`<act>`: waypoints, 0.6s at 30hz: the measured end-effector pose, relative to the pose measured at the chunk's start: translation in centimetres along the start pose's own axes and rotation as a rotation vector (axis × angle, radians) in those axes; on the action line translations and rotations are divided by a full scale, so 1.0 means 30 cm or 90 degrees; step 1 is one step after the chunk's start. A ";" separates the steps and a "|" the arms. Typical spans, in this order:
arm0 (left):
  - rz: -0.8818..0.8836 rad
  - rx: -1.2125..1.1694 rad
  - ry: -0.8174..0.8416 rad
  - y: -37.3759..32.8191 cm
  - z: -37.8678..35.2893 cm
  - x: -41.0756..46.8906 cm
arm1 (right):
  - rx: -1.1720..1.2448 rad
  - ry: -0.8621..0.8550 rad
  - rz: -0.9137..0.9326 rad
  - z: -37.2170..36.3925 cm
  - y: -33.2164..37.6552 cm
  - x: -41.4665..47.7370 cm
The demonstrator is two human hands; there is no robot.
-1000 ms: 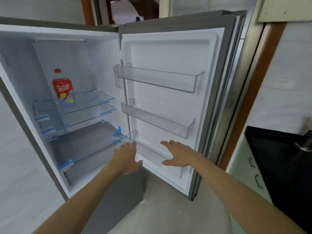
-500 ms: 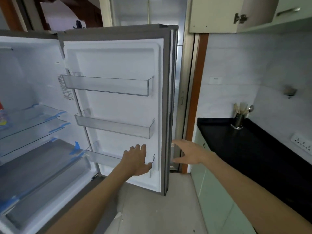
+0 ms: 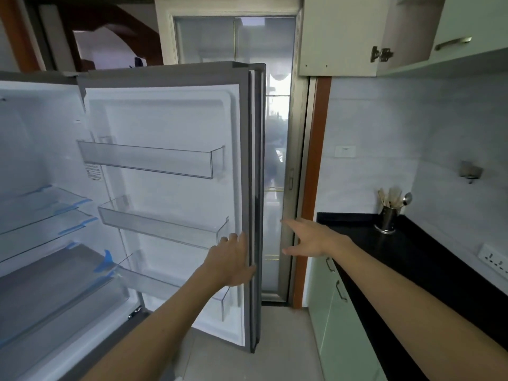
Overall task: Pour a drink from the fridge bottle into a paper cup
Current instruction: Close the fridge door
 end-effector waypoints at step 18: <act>0.138 -0.051 -0.085 -0.031 0.086 0.125 | 0.012 -0.054 0.142 0.241 -0.015 0.329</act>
Point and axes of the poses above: each hand's wrist, its own x-axis towards the middle knuckle, its own z-axis out of the back of the hand, y = z × x, the point moved 5 cm from there along x, towards the middle knuckle, and after that the axes turned 3 degrees about y, right-handed, at the moved point
